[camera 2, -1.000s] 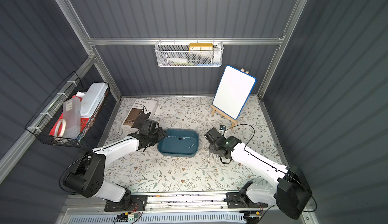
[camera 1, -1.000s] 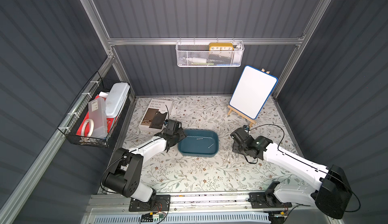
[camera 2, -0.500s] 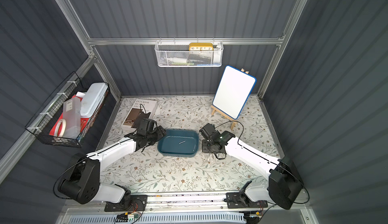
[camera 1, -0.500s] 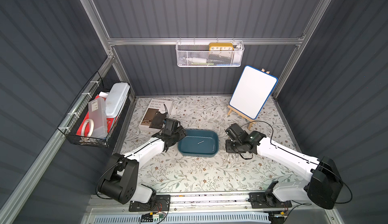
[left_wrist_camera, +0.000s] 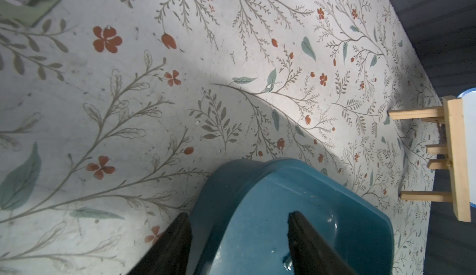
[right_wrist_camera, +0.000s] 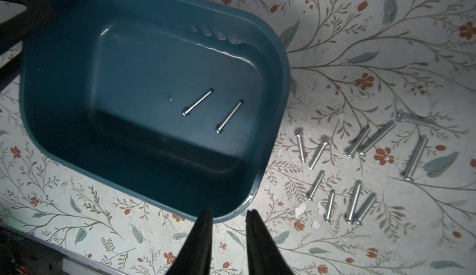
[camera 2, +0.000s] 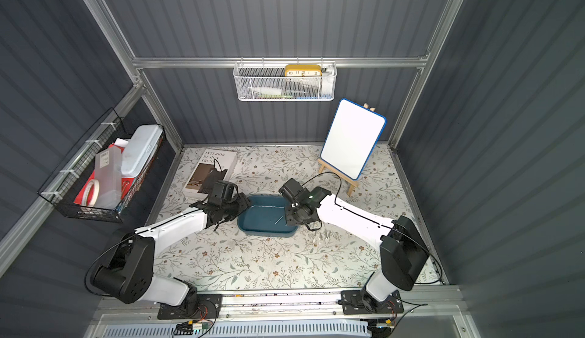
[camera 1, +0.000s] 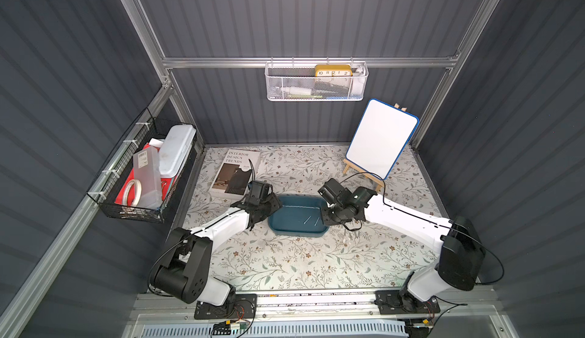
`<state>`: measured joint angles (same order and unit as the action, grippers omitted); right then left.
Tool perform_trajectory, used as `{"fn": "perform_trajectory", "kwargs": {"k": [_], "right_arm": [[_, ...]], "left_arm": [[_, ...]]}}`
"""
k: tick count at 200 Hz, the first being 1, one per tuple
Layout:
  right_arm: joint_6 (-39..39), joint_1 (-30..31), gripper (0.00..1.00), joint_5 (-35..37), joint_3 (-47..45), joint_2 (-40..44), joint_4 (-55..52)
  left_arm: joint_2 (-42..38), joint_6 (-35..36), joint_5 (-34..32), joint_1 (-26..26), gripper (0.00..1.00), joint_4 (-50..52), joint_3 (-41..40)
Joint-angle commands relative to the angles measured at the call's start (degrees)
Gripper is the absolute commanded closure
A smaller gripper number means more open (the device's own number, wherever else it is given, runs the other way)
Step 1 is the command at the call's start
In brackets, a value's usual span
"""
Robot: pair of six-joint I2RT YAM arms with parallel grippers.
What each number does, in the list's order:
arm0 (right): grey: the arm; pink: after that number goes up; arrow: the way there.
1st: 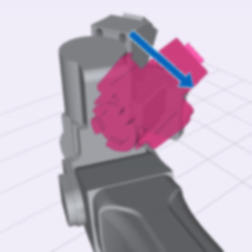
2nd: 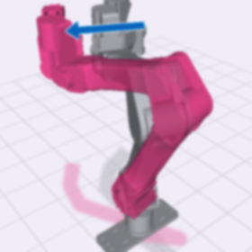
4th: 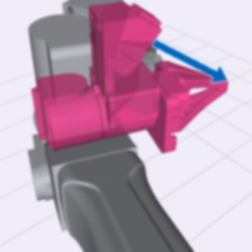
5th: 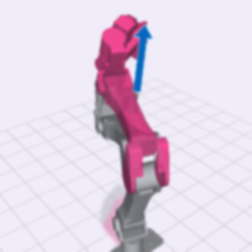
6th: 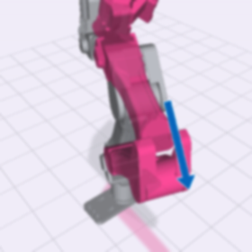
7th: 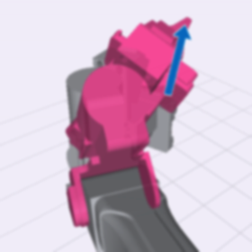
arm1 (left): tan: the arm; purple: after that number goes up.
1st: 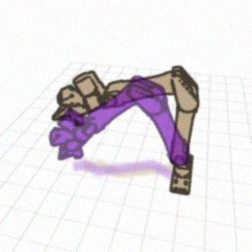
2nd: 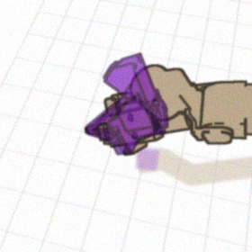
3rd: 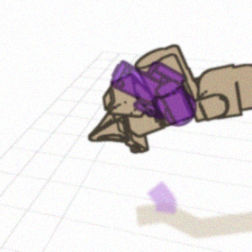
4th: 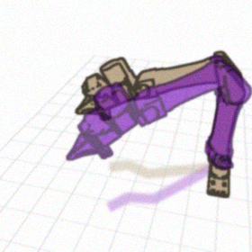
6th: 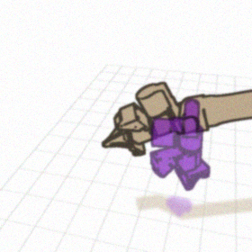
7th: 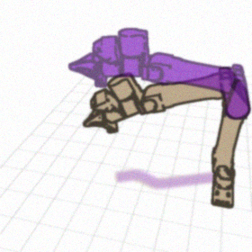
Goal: Take out the screws from the storage box
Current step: Adjust the storage box at the center of the board.
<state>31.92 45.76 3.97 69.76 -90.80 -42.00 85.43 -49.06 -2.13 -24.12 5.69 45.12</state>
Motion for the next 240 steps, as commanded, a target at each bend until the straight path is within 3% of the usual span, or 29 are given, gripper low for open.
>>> {"fn": "perform_trajectory", "kwargs": {"k": [1, 50, 72, 119, 240], "right_arm": [[1.18, 0.12, 0.73, 2.99, 1.56, -1.22, -2.99], [1.43, 0.04, 0.73, 5.9, 1.74, -2.53, -4.41], [1.56, -0.05, 0.73, 6.14, 1.31, -2.71, -4.22], [2.31, -0.48, 0.73, 6.15, 0.47, -2.97, -3.75], [5.45, -4.52, 0.73, 5.79, -2.81, 2.78, -3.31]], "left_arm": [[1.46, 0.16, -1.62, -0.31, 0.39, 2.0, 0.51], [2.63, -0.11, -3.49, -0.31, 0.44, 2.55, 1.41], [4.02, 0.18, -3.0, -0.31, 0.54, 3.16, 2.2], [5.23, 1.77, -3.39, -0.4, 0.64, 5.6, 4.83], [5.28, 2.77, 1.96, -0.4, 0.89, 12.91, 11.55]]}}
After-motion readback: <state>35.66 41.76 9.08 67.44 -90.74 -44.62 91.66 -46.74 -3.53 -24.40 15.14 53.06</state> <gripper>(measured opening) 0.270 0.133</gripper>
